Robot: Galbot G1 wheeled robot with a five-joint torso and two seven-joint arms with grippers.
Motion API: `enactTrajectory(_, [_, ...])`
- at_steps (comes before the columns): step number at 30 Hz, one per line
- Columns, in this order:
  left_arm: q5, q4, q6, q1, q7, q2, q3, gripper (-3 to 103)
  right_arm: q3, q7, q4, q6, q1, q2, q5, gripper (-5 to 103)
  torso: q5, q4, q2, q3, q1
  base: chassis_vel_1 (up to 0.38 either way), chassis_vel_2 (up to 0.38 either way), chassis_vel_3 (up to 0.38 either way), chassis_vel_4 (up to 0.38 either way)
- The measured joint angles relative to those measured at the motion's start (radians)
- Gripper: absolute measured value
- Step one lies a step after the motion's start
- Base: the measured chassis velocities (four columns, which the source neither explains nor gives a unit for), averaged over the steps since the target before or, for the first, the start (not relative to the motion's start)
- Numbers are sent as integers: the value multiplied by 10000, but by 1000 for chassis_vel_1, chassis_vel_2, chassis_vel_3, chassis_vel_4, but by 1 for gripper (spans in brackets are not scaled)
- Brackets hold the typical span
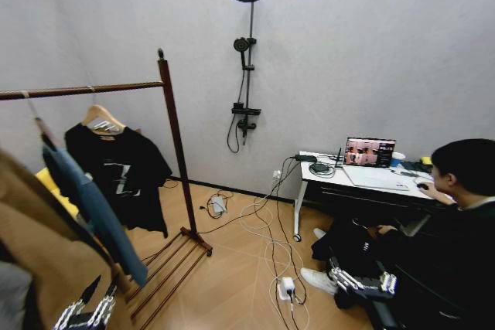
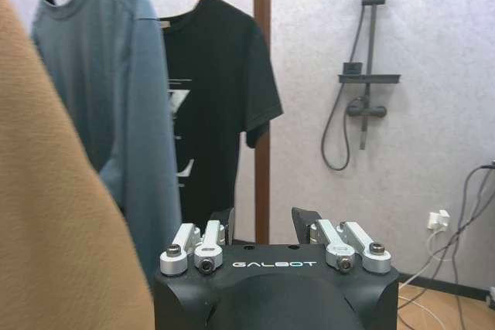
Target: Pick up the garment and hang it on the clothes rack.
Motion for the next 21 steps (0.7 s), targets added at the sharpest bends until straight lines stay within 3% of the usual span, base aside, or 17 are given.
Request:
enactTrajectory(11, [0,0,0,1,4,1,0,46,1,0,0,0,-3,1,0,100,0,-6,7,-4,-13,-80,-112,-112,-69])
enactTrajectory(21, [0,0,0,1,3,0,0,46,0,0,0,1,-2,0,0,100,-1,3,6,-4,-11,-26,-24,-17,-27])
